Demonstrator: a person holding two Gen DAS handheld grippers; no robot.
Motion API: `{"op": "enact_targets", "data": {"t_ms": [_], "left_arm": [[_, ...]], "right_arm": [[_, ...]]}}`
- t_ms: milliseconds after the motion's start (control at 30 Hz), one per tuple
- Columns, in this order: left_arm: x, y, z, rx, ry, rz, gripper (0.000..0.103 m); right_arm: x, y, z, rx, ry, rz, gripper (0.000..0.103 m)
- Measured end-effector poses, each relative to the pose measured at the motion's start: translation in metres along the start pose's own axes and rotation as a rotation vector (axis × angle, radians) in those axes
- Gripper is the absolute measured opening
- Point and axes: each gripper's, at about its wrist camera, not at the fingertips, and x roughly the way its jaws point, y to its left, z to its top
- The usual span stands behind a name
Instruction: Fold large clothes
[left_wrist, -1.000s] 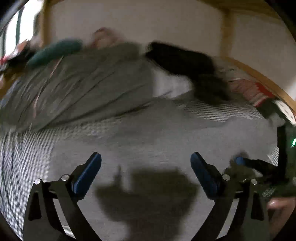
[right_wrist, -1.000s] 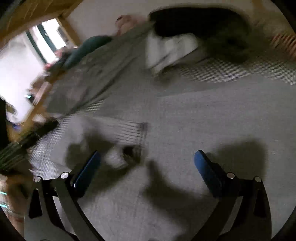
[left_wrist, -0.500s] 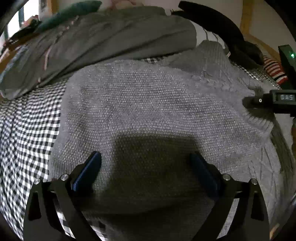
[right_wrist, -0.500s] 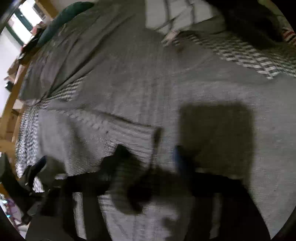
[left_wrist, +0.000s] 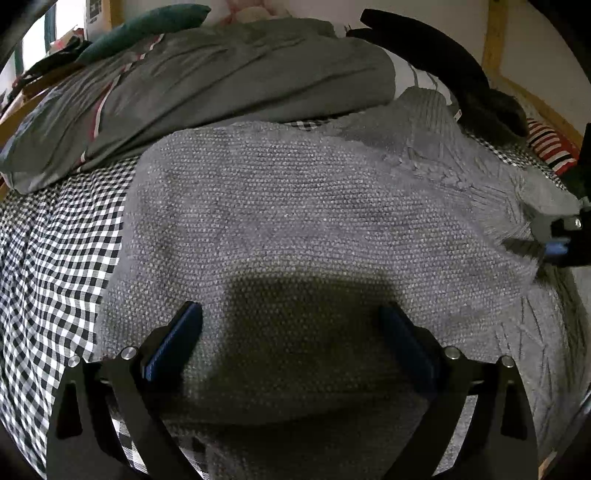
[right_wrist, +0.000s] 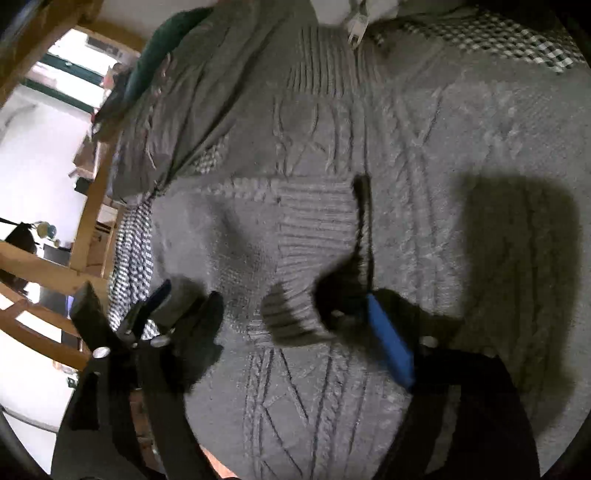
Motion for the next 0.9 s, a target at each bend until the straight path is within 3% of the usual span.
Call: {"op": "enact_targets", "data": {"t_ms": [33,100,133,167,333,433,533,567,600,633,667,733,800,900], "left_arm": [[0.000,0.000,0.000,-0.001,-0.001,0.000,0.096],[0.000,0.000,-0.001,-0.002,-0.003,-0.002,0.096],[0.000,0.001,-0.001,-0.002,-0.002,-0.002,0.096],[0.000,0.001,-0.001,-0.002,-0.002,-0.002,0.096],[0.000,0.001,0.000,-0.002,-0.004,-0.003,0.096],[0.000,0.000,0.000,-0.002,-0.004,-0.002,0.096],[0.000,0.000,0.000,-0.002,-0.004,-0.002,0.096],[0.000,0.000,0.000,-0.002,-0.004,-0.003,0.096],[0.000,0.000,0.001,-0.002,-0.004,-0.003,0.096],[-0.003,0.001,0.001,-0.006,-0.009,-0.007,0.096],[-0.009,0.002,0.001,-0.022,-0.028,-0.023,0.096],[-0.029,0.009,0.003,-0.087,-0.096,-0.088,0.096],[-0.044,0.012,0.009,-0.127,-0.140,-0.111,0.096],[-0.029,0.002,0.020,-0.065,-0.067,-0.061,0.096]], "right_arm": [[0.006,0.002,0.001,0.008,-0.006,-0.006,0.077],[0.009,0.004,0.006,0.028,-0.022,-0.005,0.060],[0.010,0.007,0.010,0.028,-0.030,-0.004,0.037],[0.010,0.008,0.013,0.025,-0.037,0.016,0.022],[-0.012,0.014,0.012,0.028,-0.114,0.124,0.014],[-0.019,-0.002,0.014,0.061,-0.134,0.060,0.011],[-0.007,-0.029,0.013,0.126,-0.124,-0.069,0.009],[-0.004,-0.034,0.012,0.135,-0.122,-0.069,0.008],[-0.007,-0.035,0.009,0.145,-0.140,-0.036,0.010],[-0.014,-0.032,0.006,0.136,-0.173,-0.058,0.020],[-0.024,-0.022,0.004,0.097,-0.216,-0.108,0.053],[-0.045,-0.001,-0.001,0.014,-0.317,-0.174,0.094],[-0.055,0.044,-0.004,-0.168,-0.392,-0.257,0.094],[-0.021,0.092,0.002,-0.368,-0.312,-0.369,0.094]]}}
